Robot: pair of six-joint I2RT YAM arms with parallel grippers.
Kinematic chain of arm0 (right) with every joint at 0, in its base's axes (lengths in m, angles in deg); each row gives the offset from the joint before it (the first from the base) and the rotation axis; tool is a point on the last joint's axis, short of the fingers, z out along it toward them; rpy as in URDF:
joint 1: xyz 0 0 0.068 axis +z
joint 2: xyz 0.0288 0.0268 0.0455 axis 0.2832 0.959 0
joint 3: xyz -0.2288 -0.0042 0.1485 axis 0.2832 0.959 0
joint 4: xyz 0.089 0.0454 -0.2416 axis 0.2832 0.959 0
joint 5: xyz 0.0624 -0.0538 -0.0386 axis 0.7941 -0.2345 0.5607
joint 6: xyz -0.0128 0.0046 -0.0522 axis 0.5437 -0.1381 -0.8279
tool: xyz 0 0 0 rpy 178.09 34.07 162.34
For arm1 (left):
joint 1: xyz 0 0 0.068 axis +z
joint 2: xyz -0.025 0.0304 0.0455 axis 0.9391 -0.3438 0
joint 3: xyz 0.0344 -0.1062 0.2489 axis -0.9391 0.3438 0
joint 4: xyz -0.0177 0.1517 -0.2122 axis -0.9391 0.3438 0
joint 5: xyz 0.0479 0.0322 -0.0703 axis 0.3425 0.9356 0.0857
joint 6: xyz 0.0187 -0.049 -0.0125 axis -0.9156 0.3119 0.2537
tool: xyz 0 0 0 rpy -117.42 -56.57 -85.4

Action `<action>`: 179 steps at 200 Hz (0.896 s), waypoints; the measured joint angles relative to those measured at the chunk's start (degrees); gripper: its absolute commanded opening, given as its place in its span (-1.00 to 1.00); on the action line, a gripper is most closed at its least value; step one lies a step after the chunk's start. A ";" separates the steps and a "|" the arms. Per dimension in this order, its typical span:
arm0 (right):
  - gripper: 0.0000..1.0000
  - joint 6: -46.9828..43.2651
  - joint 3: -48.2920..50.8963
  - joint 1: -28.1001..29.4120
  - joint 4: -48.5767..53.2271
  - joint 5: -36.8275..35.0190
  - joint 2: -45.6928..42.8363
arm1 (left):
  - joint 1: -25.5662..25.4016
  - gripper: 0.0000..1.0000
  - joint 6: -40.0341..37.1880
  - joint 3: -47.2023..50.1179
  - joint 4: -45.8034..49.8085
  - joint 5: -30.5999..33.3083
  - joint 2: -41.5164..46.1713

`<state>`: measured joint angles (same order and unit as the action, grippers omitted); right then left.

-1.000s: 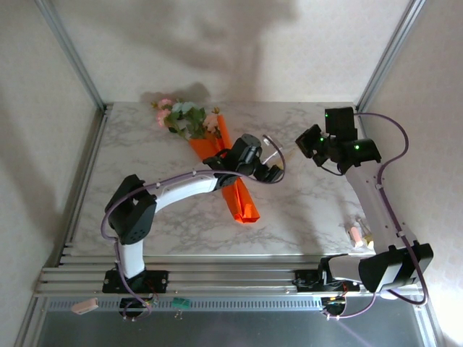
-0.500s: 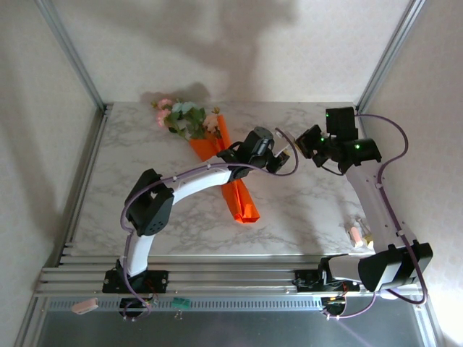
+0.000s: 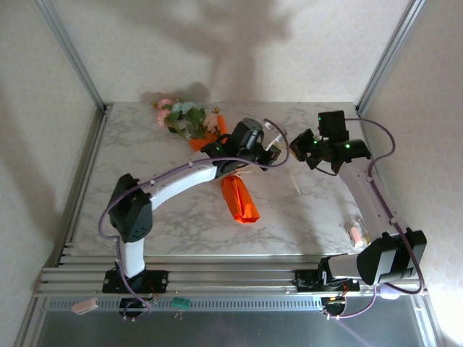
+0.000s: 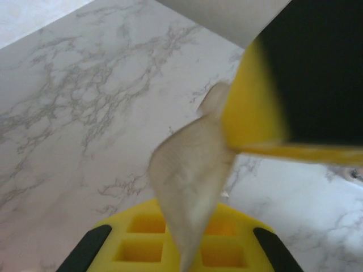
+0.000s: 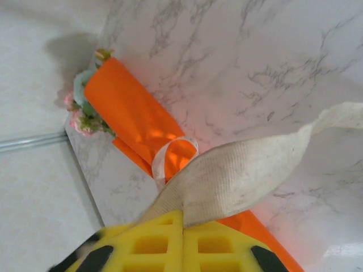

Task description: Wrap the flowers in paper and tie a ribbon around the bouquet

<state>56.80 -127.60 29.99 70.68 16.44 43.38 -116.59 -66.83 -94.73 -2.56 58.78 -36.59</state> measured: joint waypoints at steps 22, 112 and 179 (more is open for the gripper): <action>-0.59 -0.61 1.09 3.63 -5.70 5.07 2.56 | 1.05 -1.00 2.25 1.05 4.87 -0.92 4.00; -0.05 -13.11 18.53 11.58 -23.54 0.31 -4.04 | 9.25 -1.00 12.98 14.51 11.69 -2.91 18.05; 0.49 -44.39 41.18 25.73 -58.01 -8.70 -9.33 | 13.66 -1.00 19.30 15.10 15.69 -7.04 18.21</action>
<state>12.41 -86.42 55.72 12.67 7.74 34.05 -102.93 -47.53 -79.63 13.14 51.74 -18.38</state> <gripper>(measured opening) 0.722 0.015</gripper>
